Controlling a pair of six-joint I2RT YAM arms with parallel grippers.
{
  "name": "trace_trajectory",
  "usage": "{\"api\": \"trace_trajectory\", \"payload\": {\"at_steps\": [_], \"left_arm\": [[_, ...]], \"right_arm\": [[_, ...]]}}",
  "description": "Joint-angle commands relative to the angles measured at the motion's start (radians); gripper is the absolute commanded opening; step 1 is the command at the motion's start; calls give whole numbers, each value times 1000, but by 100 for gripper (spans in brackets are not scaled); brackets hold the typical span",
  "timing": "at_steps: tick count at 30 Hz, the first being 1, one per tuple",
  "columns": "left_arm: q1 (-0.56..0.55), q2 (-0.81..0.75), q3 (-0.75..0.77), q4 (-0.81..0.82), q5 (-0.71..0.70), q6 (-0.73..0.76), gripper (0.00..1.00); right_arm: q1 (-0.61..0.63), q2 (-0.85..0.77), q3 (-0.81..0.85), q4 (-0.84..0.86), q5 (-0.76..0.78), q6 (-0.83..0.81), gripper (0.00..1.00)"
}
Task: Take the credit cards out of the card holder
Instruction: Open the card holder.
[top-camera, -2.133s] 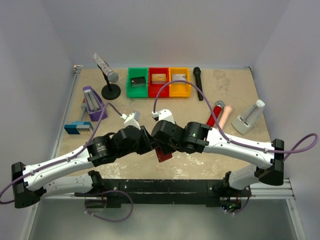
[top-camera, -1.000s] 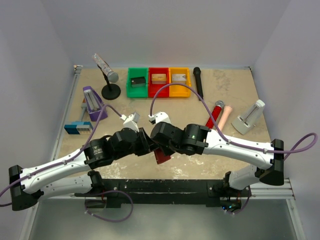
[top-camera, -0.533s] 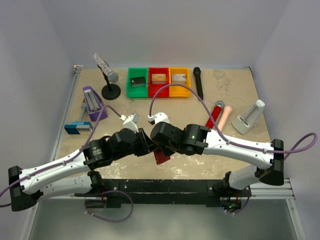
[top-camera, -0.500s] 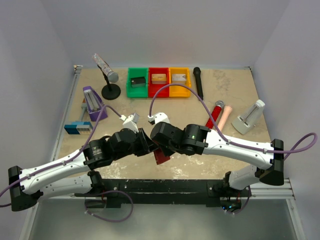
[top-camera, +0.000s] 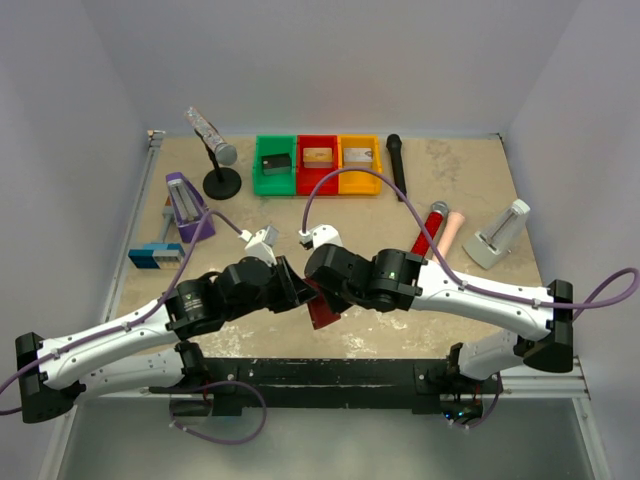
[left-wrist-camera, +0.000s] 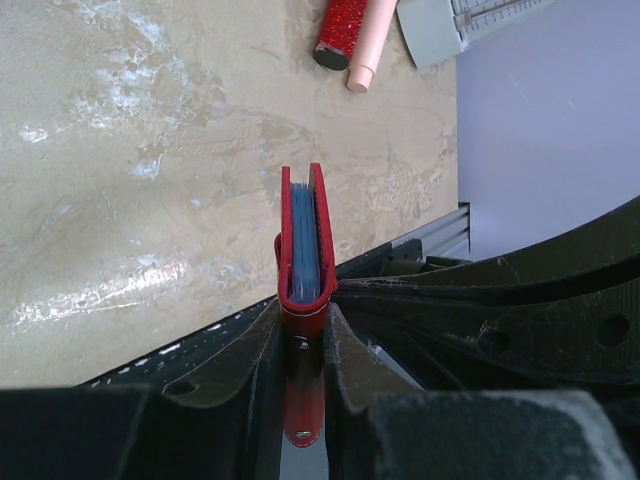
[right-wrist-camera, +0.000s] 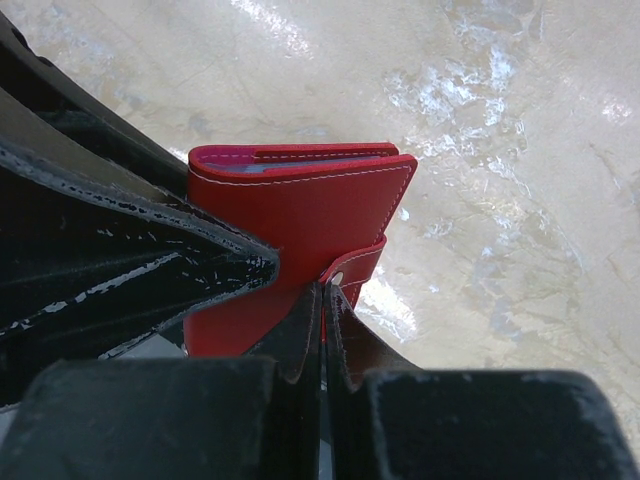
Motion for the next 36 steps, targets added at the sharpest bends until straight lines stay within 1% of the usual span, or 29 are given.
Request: {"api": "trace_trajectory", "payload": {"at_steps": [1, 36], "left_arm": [[-7, -40, 7, 88, 18, -4, 0], [-7, -55, -28, 43, -27, -22, 0]], "right_arm": [[-7, -35, -24, -41, 50, 3, 0], [-25, -104, -47, -38, 62, 21, 0]]}}
